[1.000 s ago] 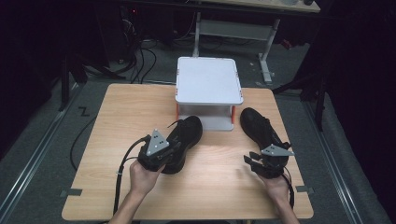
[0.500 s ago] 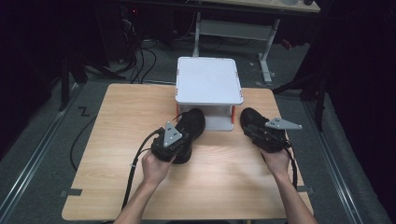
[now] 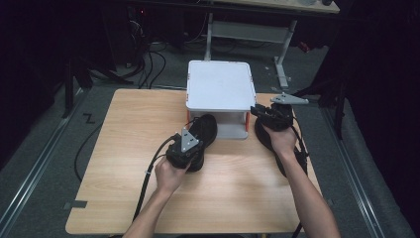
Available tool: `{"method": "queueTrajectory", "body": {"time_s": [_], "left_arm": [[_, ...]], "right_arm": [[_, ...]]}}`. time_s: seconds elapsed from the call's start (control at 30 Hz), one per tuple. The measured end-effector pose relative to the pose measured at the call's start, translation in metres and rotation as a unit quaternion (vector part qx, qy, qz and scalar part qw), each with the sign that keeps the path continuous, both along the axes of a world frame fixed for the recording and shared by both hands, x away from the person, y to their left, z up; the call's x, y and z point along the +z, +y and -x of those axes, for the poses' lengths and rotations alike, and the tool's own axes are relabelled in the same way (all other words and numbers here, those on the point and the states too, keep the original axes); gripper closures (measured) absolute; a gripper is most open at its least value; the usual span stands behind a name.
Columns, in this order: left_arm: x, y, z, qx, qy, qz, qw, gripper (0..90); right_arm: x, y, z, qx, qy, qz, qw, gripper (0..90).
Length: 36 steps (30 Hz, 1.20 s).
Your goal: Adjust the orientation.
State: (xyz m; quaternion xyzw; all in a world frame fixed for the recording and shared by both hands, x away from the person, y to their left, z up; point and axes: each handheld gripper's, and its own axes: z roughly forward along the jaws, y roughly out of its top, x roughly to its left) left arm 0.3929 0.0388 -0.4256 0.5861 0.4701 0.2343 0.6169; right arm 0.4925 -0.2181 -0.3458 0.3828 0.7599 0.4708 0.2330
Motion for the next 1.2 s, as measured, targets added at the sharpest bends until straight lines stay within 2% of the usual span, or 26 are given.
{"method": "queueTrajectory", "body": {"time_s": [0.07, 0.17, 0.27, 0.37, 0.5, 0.63, 1.1, 1.2], "left_arm": [[-0.002, -0.001, -0.001, 0.000, 0.002, -0.004, 1.0000, 85.1], [-0.003, -0.002, -0.003, 0.002, 0.006, -0.003, 1.0000, 85.1], [-0.004, -0.003, -0.005, 0.003, 0.008, -0.001, 1.0000, 85.1], [-0.005, -0.004, -0.007, 0.005, 0.010, -0.001, 0.9999, 85.1], [-0.007, -0.006, -0.013, 0.012, 0.013, -0.002, 0.9998, 85.1], [-0.009, -0.011, -0.022, 0.021, 0.017, -0.002, 0.9996, 85.1], [-0.015, -0.029, -0.053, 0.052, 0.027, -0.002, 0.9983, 85.1], [-0.017, -0.031, -0.063, 0.064, 0.033, 0.006, 0.9974, 85.0]], "right_arm": [[-0.001, 0.005, -0.011, -0.005, 0.006, 0.011, 0.9999, 76.6], [-0.002, 0.010, -0.020, -0.011, 0.003, 0.014, 0.9998, 78.0], [-0.005, 0.014, -0.027, -0.015, 0.016, 0.025, 0.9994, 78.4], [-0.008, 0.013, -0.031, -0.015, 0.024, 0.016, 0.9995, 79.4], [-0.008, 0.016, -0.029, -0.016, 0.013, 0.035, 0.9992, 79.6], [-0.008, 0.015, -0.030, -0.014, 0.018, 0.032, 0.9992, 79.8], [-0.009, 0.015, -0.029, -0.013, 0.015, 0.026, 0.9995, 79.9], [-0.010, 0.014, -0.030, -0.013, 0.016, 0.022, 0.9996, 79.9]]}}
